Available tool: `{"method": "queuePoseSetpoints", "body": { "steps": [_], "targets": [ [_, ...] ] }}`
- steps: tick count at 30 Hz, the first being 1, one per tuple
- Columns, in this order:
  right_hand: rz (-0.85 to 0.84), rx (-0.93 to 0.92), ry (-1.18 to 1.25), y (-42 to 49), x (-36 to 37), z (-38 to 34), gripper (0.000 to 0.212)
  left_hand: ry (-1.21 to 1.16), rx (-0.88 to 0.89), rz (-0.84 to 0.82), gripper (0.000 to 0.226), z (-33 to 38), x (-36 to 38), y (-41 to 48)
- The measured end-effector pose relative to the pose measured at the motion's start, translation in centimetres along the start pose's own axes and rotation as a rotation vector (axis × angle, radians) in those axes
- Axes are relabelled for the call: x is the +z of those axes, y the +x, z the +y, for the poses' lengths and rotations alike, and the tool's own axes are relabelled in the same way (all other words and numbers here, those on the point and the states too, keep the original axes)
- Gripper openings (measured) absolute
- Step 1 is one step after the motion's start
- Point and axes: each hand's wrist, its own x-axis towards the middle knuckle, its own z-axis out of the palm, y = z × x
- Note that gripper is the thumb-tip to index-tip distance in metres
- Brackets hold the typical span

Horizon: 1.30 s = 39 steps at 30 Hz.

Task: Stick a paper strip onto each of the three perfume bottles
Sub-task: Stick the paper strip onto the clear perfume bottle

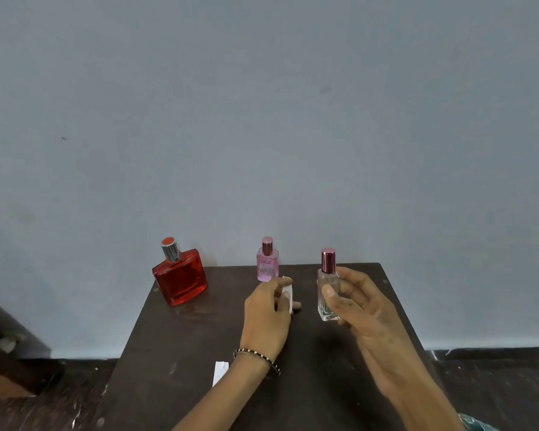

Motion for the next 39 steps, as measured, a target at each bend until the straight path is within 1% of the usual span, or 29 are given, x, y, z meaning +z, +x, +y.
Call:
{"method": "queuePoseSetpoints", "body": {
  "steps": [6,12,17,19,21,24,26,30,33,37,39],
  "targets": [
    [-0.015,-0.005,-0.009,-0.2,-0.3,0.2,0.039,0.003,-0.048,0.116,0.015,0.4,0.8,0.9],
    [-0.007,-0.017,-0.017,0.0,-0.2,0.3,0.045,-0.072,-0.086,0.159,0.016,0.0,2.0,1.5],
    [-0.008,-0.025,-0.022,0.2,0.0,0.5,0.038,-0.217,-0.164,0.169,0.017,0.3,2.3,2.7],
    [-0.015,-0.025,-0.021,0.3,0.1,0.5,0.039,-0.224,-0.173,0.189,0.016,0.3,2.4,2.9],
    [-0.019,-0.028,-0.015,0.2,0.2,0.5,0.039,-0.146,-0.136,0.203,0.011,0.1,2.5,2.8],
    [-0.018,-0.036,-0.007,0.2,0.1,0.5,0.036,0.067,-0.039,0.205,0.006,-0.3,2.9,2.6],
    [-0.018,-0.039,-0.002,0.2,-0.1,0.5,0.037,0.165,0.001,0.185,0.01,-0.2,3.0,2.4],
    [-0.004,-0.04,-0.005,0.2,-0.4,0.5,0.042,0.247,0.084,0.121,0.02,0.1,2.4,1.5],
    [0.004,-0.049,0.009,0.1,-0.8,0.5,0.039,0.326,0.203,0.07,0.023,-0.2,0.8,-0.4],
    [0.02,-0.052,-0.011,0.2,-0.6,0.7,0.038,0.506,0.373,-0.102,0.036,-1.5,-1.2,-2.2],
    [0.009,-0.05,-0.02,0.3,-0.3,0.7,0.039,0.587,0.471,-0.131,0.039,-2.2,-1.4,-2.4]
  ]
}}
